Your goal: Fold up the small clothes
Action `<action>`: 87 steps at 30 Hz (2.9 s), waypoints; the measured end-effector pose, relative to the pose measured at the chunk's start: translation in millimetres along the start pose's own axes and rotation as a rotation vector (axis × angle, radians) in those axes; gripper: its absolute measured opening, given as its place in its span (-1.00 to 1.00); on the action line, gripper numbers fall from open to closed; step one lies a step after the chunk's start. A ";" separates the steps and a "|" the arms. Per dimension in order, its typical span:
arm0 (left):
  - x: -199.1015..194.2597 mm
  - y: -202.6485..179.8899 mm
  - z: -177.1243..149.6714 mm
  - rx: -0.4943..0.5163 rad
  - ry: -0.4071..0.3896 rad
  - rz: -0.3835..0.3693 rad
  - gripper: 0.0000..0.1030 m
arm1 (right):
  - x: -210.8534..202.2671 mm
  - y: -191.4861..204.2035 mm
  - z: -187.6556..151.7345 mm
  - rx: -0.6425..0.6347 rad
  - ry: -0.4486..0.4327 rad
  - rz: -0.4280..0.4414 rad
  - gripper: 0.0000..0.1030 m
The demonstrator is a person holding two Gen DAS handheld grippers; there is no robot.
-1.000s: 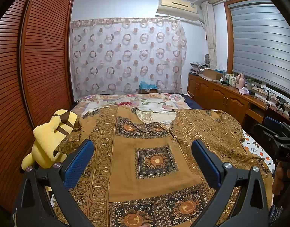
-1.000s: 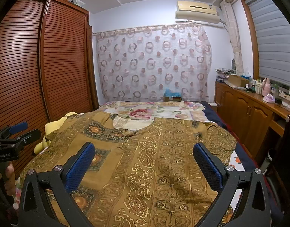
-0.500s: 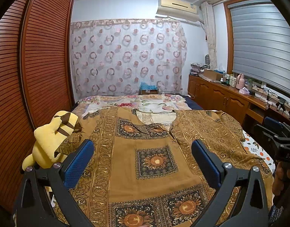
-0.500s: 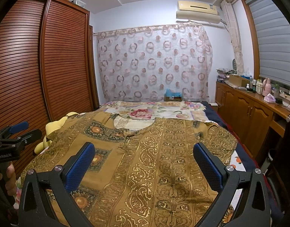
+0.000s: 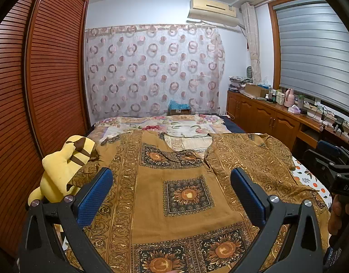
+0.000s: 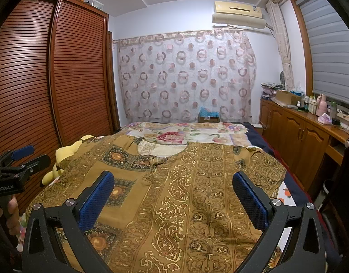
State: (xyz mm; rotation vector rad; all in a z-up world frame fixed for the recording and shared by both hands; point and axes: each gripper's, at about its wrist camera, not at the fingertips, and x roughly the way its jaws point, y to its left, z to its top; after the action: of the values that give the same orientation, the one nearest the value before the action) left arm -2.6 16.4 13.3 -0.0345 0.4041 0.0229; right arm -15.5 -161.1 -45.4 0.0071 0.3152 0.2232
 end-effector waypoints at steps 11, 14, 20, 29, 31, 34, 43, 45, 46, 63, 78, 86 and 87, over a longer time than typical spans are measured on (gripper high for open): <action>-0.1 -1.7 -1.3 0.003 -0.003 0.001 1.00 | -0.2 0.9 0.1 -0.001 0.000 0.000 1.00; -0.1 -2.0 -1.5 0.003 -0.004 0.002 1.00 | -0.2 0.8 0.0 0.000 0.000 0.000 1.00; -0.2 -2.6 -1.8 0.004 -0.005 0.002 1.00 | -0.4 1.2 0.0 0.000 0.000 0.000 1.00; -0.2 -3.3 -2.1 0.006 -0.006 0.004 1.00 | -0.3 0.7 -0.1 0.000 0.000 0.001 1.00; -0.3 -3.4 -2.1 0.006 -0.006 0.004 1.00 | -0.2 1.1 -0.1 0.000 -0.001 0.001 1.00; -0.2 -3.6 -2.3 0.006 -0.006 0.004 1.00 | -0.2 1.1 0.3 0.001 0.000 0.002 1.00; -3.9 0.6 3.5 0.012 0.005 0.004 1.00 | 5.6 4.7 -0.7 0.000 0.009 0.009 1.00; -0.4 1.2 4.0 0.011 0.015 0.011 1.00 | 9.3 6.8 -2.7 -0.003 0.021 0.019 1.00; 0.4 3.7 4.3 0.010 0.020 0.008 1.00 | 11.2 7.1 -3.5 -0.003 0.027 0.026 1.00; 44.7 73.9 -16.2 -0.015 0.142 0.050 1.00 | 59.3 -10.1 -9.6 -0.015 0.175 0.096 1.00; 90.1 150.7 -18.9 -0.083 0.237 0.069 1.00 | 83.0 -0.5 -5.5 -0.109 0.250 0.075 1.00; 129.6 194.0 -18.7 -0.149 0.310 0.049 0.59 | 94.6 -4.1 -1.0 -0.096 0.264 0.086 1.00; 137.9 201.6 -20.8 -0.160 0.329 0.054 0.59 | 95.2 -6.3 -2.3 -0.087 0.268 0.087 1.00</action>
State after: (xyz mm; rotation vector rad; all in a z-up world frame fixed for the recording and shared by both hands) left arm 110.1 219.1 -66.0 -0.1869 0.7317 0.1034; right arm 73.4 -146.5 -77.1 -0.0959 0.5720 0.3254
